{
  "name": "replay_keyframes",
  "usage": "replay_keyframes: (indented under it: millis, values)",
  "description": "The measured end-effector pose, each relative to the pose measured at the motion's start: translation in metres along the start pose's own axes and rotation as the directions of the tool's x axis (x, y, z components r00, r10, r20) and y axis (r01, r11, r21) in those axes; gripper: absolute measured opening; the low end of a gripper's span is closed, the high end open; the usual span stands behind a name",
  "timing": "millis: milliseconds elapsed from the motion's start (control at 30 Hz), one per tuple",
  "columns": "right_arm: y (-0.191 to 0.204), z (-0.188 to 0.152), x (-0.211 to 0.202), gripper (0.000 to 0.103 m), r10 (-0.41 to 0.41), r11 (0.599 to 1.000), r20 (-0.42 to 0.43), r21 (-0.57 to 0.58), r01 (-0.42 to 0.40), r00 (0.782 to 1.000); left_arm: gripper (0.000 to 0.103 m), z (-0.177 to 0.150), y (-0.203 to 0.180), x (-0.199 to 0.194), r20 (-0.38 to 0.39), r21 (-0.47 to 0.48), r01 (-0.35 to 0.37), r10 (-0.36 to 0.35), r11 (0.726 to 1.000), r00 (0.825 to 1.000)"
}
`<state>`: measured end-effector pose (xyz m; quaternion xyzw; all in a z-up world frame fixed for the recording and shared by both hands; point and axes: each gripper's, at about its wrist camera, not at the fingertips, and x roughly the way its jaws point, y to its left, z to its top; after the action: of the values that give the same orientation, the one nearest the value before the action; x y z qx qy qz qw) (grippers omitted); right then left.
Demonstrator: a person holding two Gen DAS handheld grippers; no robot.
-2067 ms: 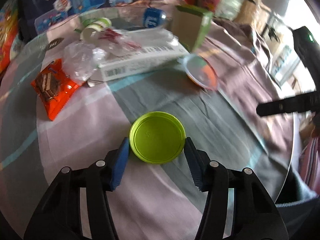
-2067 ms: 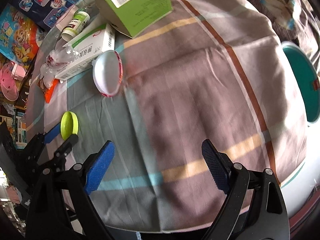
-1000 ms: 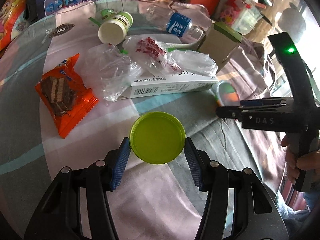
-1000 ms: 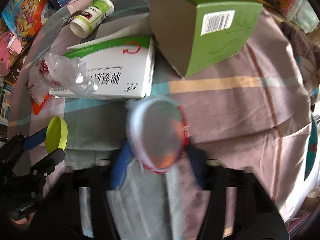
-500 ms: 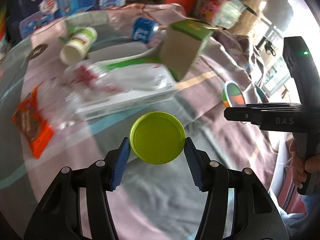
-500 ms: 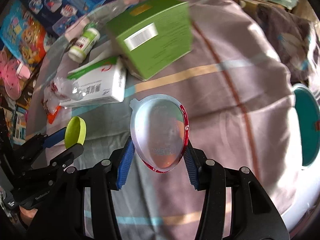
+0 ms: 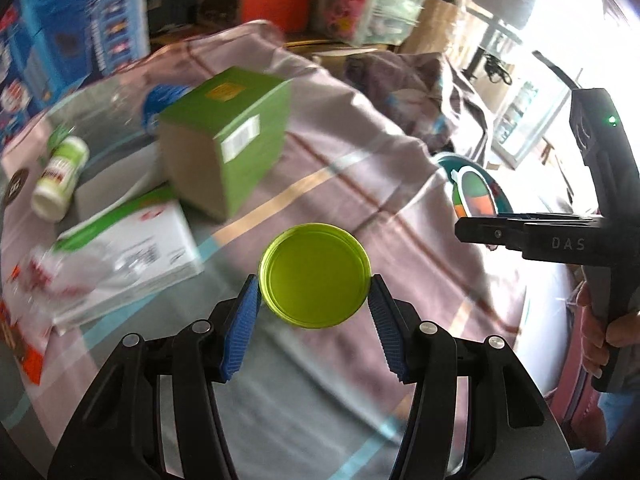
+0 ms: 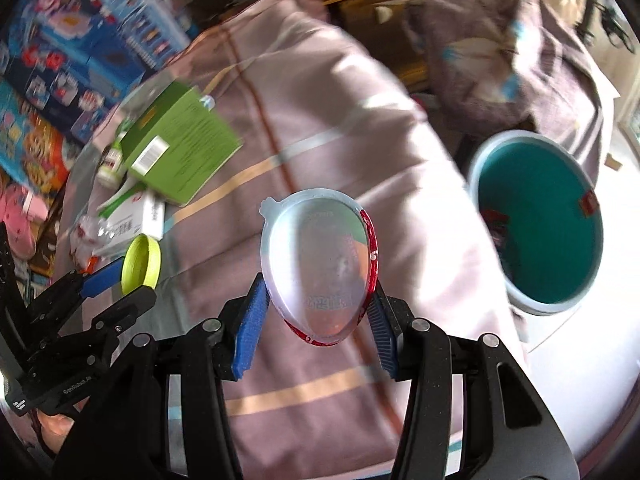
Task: Collect trash
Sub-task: 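Carry the green lid and clear lid toward the teal bucket with both tools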
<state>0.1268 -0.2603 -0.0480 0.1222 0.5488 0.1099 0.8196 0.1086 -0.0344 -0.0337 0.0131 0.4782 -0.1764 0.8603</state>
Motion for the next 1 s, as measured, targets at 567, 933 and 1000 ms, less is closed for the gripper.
replay_keyframes:
  millis: [567, 933, 1000]
  values:
    - [-0.133, 0.005, -0.052, 0.047, -0.057, 0.981, 0.121, 0.190, 0.034, 0.991, 0.056, 0.058, -0.123, 0.039, -0.036, 0.196, 0.074, -0.068, 0.978, 0.997]
    - [-0.214, -0.004, -0.056, 0.047, -0.095, 0.944, 0.109, 0.326, 0.055, 0.989, 0.056, 0.084, -0.198, 0.094, -0.126, 0.308, 0.143, -0.109, 0.941, 0.986]
    - [-0.221, -0.003, -0.054, 0.047, -0.096, 0.940, 0.104, 0.338, 0.056, 0.990, 0.056, 0.088, -0.207, 0.106, -0.142, 0.319, 0.152, -0.111, 0.936, 0.984]
